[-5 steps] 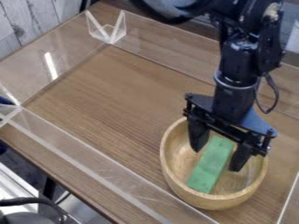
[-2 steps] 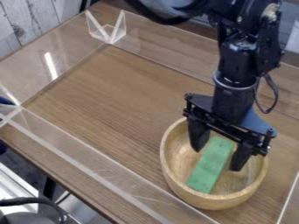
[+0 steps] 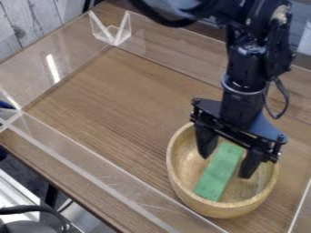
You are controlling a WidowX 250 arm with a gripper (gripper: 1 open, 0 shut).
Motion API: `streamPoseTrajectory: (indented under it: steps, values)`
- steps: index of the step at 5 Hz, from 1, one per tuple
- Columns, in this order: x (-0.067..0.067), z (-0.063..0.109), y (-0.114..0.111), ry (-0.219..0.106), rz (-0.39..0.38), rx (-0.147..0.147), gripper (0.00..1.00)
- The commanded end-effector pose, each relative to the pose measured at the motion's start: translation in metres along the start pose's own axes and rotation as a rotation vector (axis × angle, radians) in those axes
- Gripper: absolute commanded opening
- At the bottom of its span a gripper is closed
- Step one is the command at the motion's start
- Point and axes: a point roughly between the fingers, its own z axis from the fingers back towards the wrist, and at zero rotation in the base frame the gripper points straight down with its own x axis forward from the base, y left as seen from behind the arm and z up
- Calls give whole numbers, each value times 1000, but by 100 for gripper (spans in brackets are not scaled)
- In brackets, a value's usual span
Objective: Remove the green block from inside the brown bowl and put it on the table
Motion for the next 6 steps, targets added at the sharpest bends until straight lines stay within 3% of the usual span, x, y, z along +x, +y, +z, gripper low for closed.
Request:
streamPoseTrajectory:
  steps: [1, 4, 6]
  values:
    - [5, 11, -4, -54, -9, -10, 100]
    - [5, 9, -2, -53, -6, -6, 100]
    - [6, -4, -2, -29, -8, -4, 100]
